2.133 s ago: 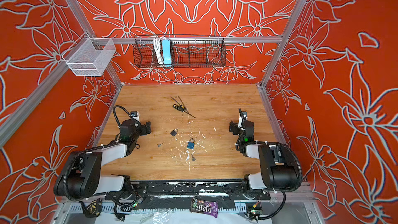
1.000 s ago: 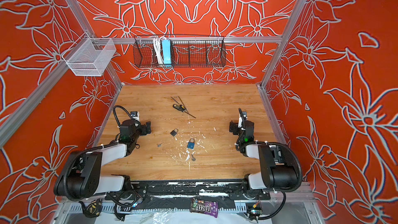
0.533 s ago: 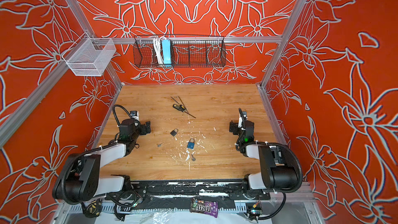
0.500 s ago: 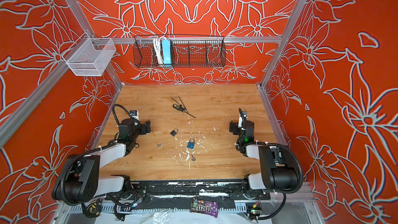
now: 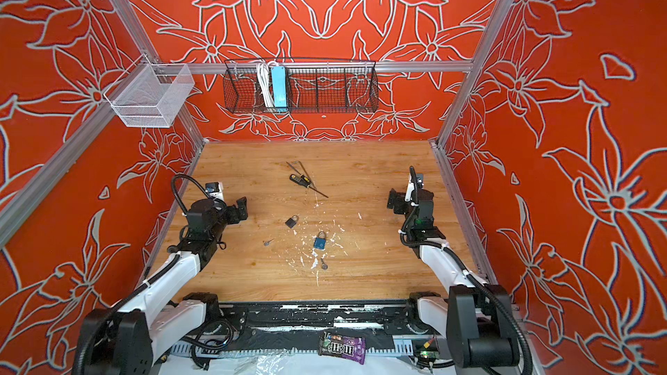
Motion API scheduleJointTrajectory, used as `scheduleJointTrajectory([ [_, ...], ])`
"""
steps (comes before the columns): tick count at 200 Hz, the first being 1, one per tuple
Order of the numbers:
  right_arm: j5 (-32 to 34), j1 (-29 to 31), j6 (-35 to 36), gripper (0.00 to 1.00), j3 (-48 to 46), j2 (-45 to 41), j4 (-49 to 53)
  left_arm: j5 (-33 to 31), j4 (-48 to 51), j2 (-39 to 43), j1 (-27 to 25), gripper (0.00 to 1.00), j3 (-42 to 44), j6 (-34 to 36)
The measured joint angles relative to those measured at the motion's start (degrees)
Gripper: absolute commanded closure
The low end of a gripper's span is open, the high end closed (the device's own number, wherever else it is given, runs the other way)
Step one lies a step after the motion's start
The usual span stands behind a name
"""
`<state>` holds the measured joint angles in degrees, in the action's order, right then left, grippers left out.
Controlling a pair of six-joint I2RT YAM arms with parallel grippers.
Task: Unlock with the key
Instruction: 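Move the right gripper toward the silver key while the left gripper advances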
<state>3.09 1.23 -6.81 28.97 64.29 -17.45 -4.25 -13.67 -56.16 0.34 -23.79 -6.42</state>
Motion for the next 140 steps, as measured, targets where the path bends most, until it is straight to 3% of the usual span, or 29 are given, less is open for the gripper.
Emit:
scheduleJointTrajectory([
  [68, -6.78, 0.00, -17.53, 0.03, 3.56, -5.14, 14.40, -0.66, 12.15, 7.13, 0.00, 0.03, -4.46, -16.76],
  [102, -12.09, 0.00, -20.63, 0.02, 3.21, -6.47, 19.12, 1.95, 18.45, 7.13, 0.00, 0.03, -5.18, -22.32],
  [140, -15.63, 0.81, -21.55, 0.03, 3.28, -7.37, 25.09, 9.14, 22.14, 8.31, -0.02, 0.02, -5.57, -26.23],
])
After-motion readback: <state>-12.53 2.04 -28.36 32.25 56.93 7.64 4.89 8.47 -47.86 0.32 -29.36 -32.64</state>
